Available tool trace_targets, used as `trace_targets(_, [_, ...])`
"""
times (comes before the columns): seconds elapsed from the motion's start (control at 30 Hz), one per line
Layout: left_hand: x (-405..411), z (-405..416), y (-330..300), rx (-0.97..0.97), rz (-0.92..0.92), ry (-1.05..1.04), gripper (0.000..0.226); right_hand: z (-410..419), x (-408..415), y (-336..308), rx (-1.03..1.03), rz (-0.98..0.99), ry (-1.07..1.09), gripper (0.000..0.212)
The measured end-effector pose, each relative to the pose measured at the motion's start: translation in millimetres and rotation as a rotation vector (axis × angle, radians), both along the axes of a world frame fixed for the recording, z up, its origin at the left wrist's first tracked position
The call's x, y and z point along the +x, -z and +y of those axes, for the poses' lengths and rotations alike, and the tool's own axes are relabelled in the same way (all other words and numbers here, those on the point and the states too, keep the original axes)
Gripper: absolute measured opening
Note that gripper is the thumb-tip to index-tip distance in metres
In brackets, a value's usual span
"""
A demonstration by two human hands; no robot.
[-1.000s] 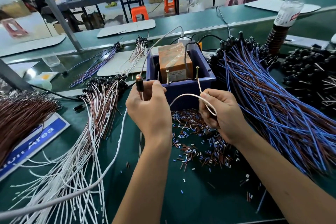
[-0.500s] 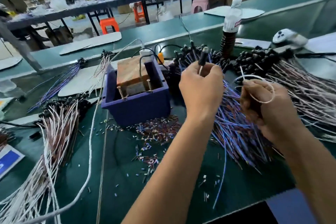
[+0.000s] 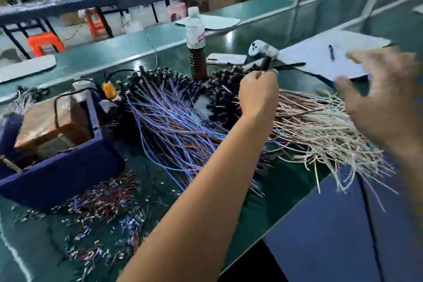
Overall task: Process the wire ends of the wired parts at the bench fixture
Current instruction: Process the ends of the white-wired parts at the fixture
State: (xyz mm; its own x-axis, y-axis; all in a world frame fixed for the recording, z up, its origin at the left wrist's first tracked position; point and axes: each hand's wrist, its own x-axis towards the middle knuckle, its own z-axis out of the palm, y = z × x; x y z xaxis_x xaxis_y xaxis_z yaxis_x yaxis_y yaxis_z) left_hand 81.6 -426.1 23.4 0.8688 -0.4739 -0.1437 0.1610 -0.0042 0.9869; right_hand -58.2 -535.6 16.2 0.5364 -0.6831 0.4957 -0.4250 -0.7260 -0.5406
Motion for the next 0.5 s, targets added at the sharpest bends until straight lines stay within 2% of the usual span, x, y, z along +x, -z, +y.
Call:
trace_targets(0.03, [-1,-5,-2,-0.043,0.054,0.051,0.017,9,6,0,-0.113,0.137,-0.132,0.06])
trace_targets(0.1, [-2,-12,-11,-0.19,0.2,0.1,0.023,24,16,1,-0.123,0.264,-0.307,0.053])
trace_targets(0.2, [2,-17,-22,-0.437,0.388,0.093,0.029,25,22,10,-0.015,0.181,-0.406,0.031])
trace_targets(0.27, [6,-17,-23,-0.536,0.408,0.086,0.029,16,20,9,0.005,0.146,-0.392,0.026])
trace_targets(0.4, [18,-14,-18,-0.41,0.285,0.002,0.017,-5,7,-3,-0.079,0.152,-0.277,0.025])
trace_targets(0.5, [26,-15,-15,-0.442,0.433,-0.071,0.029,-24,0,-15,-0.213,0.121,-0.145,0.037])
